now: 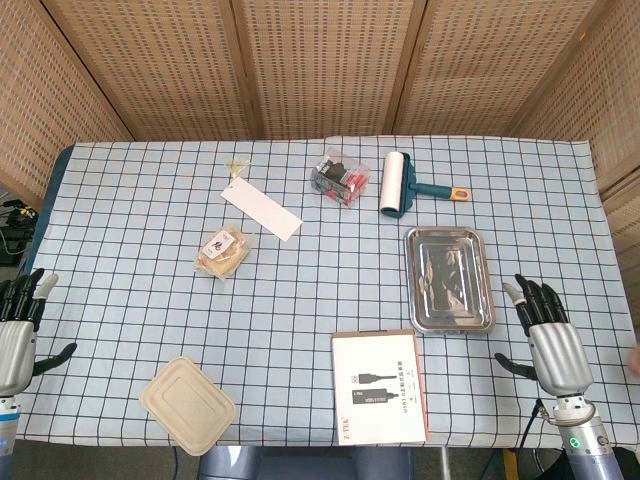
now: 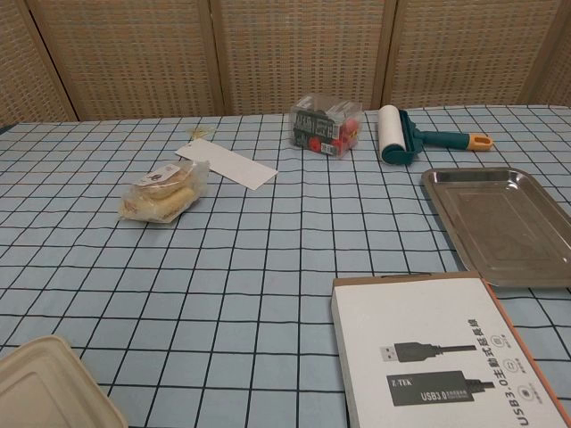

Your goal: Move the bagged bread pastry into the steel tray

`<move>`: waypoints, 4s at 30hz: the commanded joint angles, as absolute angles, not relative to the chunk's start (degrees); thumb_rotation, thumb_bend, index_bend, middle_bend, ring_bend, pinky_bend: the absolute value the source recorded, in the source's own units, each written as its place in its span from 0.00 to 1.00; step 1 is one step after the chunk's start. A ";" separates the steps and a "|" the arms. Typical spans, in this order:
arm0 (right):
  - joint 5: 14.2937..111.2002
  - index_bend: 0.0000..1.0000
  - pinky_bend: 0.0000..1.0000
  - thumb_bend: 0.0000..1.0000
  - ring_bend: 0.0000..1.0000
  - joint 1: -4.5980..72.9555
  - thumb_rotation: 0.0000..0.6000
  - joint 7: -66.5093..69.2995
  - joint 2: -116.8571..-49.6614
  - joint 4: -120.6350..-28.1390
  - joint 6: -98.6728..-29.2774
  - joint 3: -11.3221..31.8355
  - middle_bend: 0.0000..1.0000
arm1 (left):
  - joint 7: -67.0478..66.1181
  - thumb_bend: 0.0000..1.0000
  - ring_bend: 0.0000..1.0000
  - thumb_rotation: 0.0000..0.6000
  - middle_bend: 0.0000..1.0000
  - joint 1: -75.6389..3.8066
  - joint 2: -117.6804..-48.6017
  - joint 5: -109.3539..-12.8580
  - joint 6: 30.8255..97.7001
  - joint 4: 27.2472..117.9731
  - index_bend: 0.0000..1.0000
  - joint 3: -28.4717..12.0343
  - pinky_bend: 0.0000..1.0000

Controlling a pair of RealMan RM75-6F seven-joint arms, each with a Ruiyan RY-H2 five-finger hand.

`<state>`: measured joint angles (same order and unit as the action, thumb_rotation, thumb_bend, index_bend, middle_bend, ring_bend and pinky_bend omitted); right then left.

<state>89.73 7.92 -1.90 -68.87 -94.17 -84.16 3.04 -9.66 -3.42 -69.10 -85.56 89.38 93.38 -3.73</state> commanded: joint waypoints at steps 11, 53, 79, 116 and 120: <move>89.64 0.00 0.00 0.13 0.00 8.36 1.00 -1.48 -68.94 -94.00 -83.51 3.17 0.00 | -9.75 0.00 0.00 1.00 0.00 -4.26 -69.13 -84.49 88.11 93.61 0.00 -4.51 0.00; 84.15 0.00 0.00 0.12 0.00 10.02 1.00 8.53 -66.93 -91.14 -78.78 5.23 0.00 | -54.63 0.00 0.00 1.00 0.00 -58.89 -89.95 -18.35 43.66 68.65 0.00 -9.73 0.00; 87.06 0.00 0.00 0.12 0.00 9.75 1.00 10.15 -66.24 -91.88 -80.52 4.22 0.00 | -30.23 0.40 0.46 1.00 0.46 -54.50 -100.11 -50.81 55.24 57.86 0.72 -9.36 0.50; 85.67 0.00 0.00 0.12 0.00 8.66 1.00 10.57 -64.25 -91.77 -81.72 4.78 0.00 | -35.80 0.00 0.00 1.00 0.00 -59.88 -99.88 -58.22 58.85 72.09 0.00 -15.70 0.00; 84.58 0.00 0.00 0.12 0.00 8.92 1.00 9.73 -64.63 -91.57 -80.67 4.92 0.00 | -35.27 0.00 0.00 1.00 0.00 -52.68 -92.03 -61.55 66.34 82.03 0.00 -11.86 0.00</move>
